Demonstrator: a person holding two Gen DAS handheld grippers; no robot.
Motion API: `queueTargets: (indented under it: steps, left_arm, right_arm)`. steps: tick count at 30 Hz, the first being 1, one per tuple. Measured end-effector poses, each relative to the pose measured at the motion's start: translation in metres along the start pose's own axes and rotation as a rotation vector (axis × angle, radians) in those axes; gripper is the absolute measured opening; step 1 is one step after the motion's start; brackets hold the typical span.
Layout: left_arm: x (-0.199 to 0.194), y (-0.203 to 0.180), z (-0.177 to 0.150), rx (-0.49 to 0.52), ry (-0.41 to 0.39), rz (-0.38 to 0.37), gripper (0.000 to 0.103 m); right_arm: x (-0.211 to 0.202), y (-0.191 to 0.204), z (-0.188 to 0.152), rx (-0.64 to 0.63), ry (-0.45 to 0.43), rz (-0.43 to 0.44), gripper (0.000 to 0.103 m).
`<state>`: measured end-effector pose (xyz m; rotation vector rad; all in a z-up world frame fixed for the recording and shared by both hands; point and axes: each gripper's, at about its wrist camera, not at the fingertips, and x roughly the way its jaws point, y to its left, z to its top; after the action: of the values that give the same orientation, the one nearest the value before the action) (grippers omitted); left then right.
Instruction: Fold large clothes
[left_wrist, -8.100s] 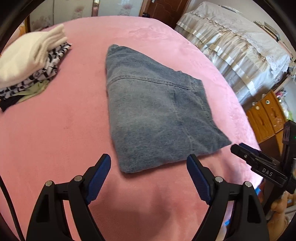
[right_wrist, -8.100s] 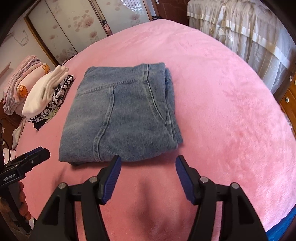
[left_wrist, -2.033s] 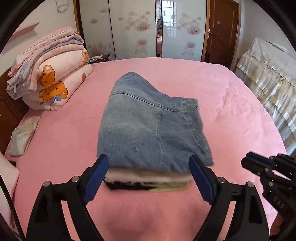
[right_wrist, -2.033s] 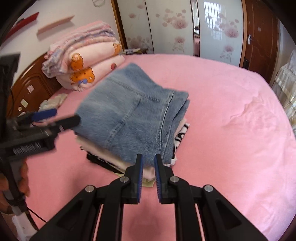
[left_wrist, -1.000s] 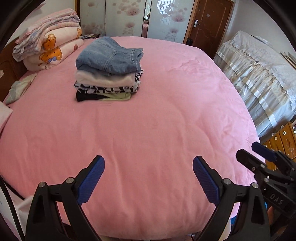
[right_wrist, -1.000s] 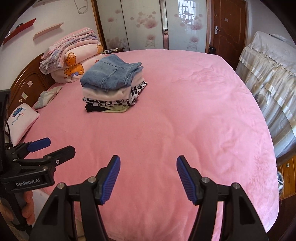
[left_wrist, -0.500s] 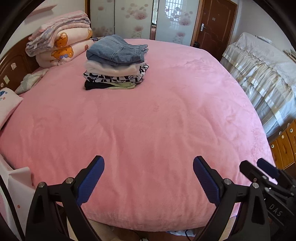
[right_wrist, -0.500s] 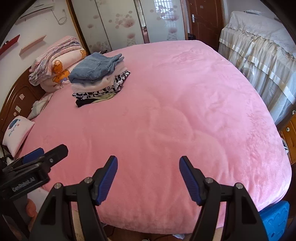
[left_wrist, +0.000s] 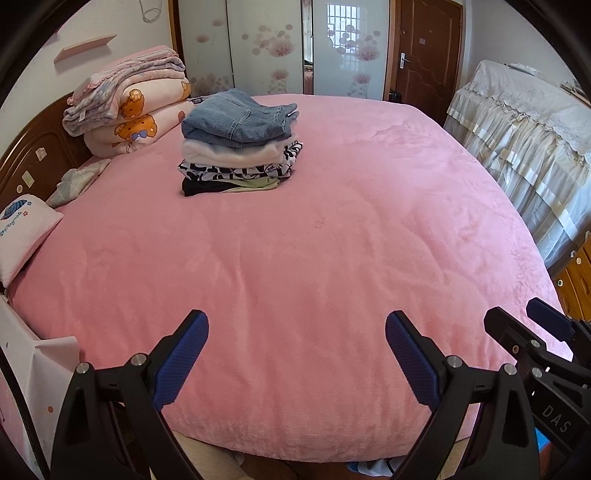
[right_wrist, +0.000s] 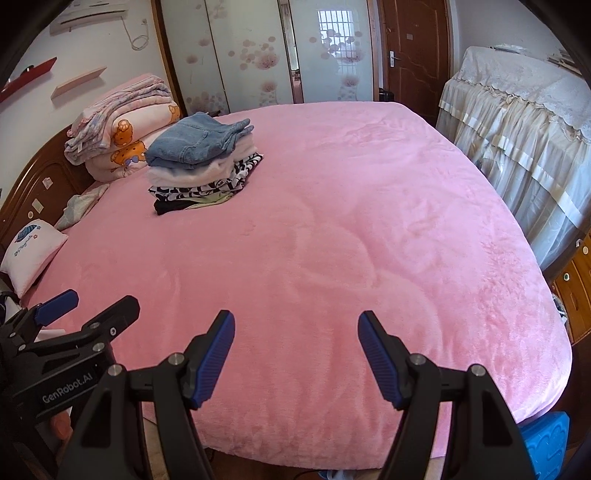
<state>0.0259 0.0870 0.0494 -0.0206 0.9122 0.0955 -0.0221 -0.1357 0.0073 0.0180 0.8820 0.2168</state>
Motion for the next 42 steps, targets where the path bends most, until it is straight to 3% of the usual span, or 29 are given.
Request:
queueTargets:
  steps: [22,42]
  left_arm:
    - [0.002,0.0,-0.001,-0.01,-0.006,-0.009,0.096]
    - [0.009,-0.001,-0.008,-0.045,0.039,-0.011,0.096]
  right_arm:
    - [-0.01,0.012,-0.003,-0.029,-0.043,-0.008,0.07]
    - [-0.007,0.02,-0.004,-0.041,-0.035,-0.006,0.07]
